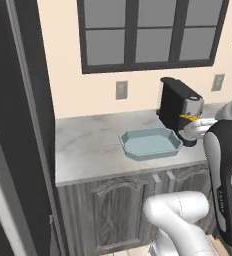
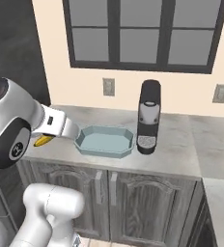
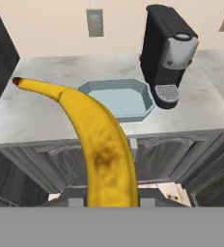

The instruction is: Pick the apple and banana from the fridge and place them inside the tupperware on the counter.

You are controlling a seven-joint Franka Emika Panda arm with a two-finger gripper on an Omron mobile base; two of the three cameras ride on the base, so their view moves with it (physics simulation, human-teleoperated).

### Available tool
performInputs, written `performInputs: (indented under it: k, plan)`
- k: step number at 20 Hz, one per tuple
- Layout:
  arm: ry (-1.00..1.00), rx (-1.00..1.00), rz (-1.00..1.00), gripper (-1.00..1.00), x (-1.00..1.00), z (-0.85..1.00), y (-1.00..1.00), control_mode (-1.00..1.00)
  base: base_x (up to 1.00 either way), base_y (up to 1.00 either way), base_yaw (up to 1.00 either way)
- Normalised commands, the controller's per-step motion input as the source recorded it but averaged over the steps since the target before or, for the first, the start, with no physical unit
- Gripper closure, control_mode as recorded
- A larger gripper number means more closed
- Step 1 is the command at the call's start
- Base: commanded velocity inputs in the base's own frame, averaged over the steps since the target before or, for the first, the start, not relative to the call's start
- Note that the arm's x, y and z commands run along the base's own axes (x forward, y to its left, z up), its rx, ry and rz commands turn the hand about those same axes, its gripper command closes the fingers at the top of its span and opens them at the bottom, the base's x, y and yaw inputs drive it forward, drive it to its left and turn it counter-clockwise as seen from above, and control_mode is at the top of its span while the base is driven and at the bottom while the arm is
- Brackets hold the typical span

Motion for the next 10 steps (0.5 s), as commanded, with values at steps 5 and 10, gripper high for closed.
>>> performInputs:
  k: [5,10]
  plan:
    - [0.00,0.00,0.00,1.00,0.00,0.00,0.00,1.00,0.59,-0.09,0.13]
    - [0.00,0.00,0.00,1.00,0.00,0.00,0.00,1.00,0.42,-0.17,0.10]
